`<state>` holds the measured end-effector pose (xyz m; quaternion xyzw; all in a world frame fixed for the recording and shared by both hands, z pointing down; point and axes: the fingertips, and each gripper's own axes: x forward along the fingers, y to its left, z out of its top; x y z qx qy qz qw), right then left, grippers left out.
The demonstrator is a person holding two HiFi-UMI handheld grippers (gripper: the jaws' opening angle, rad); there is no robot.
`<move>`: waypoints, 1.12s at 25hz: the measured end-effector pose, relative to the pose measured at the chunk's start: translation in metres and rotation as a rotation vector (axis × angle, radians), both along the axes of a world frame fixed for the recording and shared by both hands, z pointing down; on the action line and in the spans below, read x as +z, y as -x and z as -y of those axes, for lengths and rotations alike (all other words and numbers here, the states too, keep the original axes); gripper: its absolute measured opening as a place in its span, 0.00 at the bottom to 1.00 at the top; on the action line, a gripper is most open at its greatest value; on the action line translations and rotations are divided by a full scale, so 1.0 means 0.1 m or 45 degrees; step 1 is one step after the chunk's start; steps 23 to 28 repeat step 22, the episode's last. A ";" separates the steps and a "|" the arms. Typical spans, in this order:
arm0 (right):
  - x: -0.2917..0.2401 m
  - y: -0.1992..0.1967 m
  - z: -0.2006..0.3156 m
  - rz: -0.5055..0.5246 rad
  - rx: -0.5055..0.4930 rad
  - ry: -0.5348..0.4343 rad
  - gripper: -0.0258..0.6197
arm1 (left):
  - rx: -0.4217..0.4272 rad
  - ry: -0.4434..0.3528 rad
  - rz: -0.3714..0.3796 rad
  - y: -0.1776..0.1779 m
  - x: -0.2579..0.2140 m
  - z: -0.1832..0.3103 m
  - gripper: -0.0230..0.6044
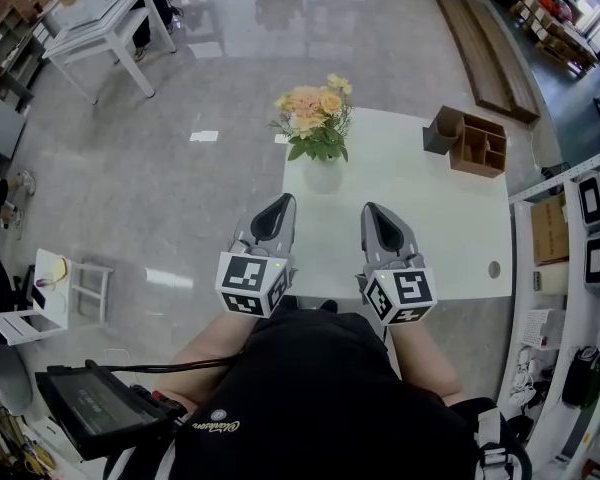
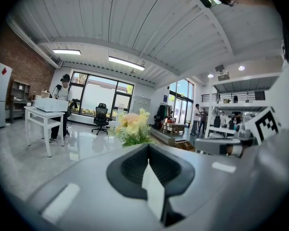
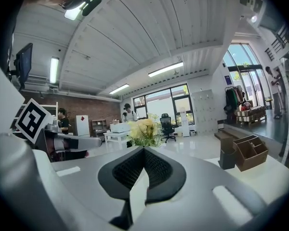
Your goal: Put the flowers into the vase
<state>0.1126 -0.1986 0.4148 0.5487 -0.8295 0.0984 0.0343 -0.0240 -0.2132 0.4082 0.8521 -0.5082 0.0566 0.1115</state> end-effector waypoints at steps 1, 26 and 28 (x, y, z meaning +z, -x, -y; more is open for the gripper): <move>0.00 0.00 0.00 -0.002 -0.002 0.001 0.04 | 0.000 0.000 0.001 -0.01 0.00 0.00 0.05; 0.03 0.02 0.07 -0.008 -0.028 0.004 0.04 | -0.011 0.013 0.001 -0.03 0.05 0.06 0.05; 0.03 0.02 0.07 -0.008 -0.028 0.004 0.04 | -0.011 0.013 0.001 -0.03 0.05 0.06 0.05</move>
